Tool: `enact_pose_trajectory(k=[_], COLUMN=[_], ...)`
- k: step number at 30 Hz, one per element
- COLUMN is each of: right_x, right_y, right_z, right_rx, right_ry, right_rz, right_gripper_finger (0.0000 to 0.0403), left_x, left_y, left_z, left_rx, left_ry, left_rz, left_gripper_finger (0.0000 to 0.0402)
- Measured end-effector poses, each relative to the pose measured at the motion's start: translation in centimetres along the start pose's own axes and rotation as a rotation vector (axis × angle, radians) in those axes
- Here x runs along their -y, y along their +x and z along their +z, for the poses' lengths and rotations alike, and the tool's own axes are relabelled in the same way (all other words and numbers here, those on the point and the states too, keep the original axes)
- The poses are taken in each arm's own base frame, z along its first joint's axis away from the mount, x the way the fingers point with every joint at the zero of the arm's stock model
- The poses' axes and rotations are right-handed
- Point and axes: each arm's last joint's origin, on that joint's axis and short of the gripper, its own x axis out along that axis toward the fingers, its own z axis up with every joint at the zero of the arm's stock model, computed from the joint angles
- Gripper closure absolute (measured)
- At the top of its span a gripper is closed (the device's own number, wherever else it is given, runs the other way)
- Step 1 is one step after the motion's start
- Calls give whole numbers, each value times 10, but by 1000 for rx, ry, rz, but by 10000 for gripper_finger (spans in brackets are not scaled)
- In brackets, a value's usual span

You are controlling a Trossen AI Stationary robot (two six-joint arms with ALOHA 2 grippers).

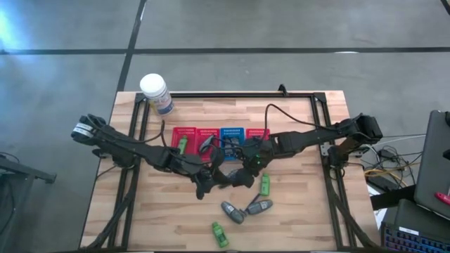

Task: Pick & Place Travel size toiletries
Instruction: Put the gray deodorant into the middle red bin

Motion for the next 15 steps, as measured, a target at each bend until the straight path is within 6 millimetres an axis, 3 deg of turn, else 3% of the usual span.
enact_pose_trajectory(k=[5, 15], right_x=[1, 3], right_y=[0, -1], right_z=[0, 4], right_rx=[8, 137], right_ry=[1, -39], right_rz=[-13, -97], right_gripper_finger=[213, 386], left_x=[0, 2], left_y=[0, 1], left_z=[0, -7], left_rx=[-6, -57], left_ry=[0, -39], left_rz=[7, 19], left_gripper_finger=[376, 385])
